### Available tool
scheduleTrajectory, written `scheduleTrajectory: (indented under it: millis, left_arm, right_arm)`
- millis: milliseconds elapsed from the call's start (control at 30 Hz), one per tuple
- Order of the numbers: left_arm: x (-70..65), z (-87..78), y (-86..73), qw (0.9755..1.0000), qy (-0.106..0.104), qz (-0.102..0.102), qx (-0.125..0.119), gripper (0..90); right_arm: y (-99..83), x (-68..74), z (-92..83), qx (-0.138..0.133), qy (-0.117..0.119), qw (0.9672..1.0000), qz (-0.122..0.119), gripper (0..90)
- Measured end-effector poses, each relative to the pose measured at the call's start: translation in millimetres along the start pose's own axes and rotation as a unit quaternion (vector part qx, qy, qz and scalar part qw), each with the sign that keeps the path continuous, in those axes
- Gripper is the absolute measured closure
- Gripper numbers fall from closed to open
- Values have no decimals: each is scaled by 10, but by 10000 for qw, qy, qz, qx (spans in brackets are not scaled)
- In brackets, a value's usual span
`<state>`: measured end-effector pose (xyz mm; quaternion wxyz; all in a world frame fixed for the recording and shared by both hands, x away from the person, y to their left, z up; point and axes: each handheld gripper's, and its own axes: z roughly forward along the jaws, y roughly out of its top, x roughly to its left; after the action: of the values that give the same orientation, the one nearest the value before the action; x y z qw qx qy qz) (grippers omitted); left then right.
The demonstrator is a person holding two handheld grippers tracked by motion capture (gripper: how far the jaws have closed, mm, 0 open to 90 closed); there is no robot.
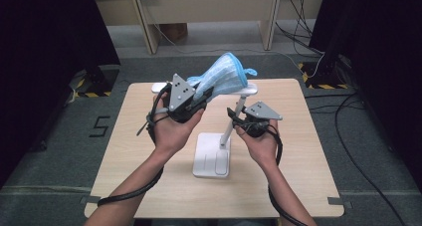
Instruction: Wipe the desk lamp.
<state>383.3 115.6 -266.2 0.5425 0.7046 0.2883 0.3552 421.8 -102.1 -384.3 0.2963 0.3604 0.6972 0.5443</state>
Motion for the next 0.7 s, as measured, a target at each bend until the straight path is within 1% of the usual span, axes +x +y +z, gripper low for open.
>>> scheduleTrajectory:
  millis: [300, 533, 700]
  left_arm:
    - [-72, 65, 39, 10000, -80, 39, 32, 706]
    - [-111, 91, 51, 9999, -105, 49, 29, 706]
    - [-163, 128, 63, 9999, -141, 41, 2, 706]
  right_arm:
    - [-3, 3, -1, -3, -16, 10000, 3, 596]
    - [-2, 3, 2, -8, -18, 10000, -13, 596]
    - [-3, 8, 1, -8, -25, 10000, 4, 596]
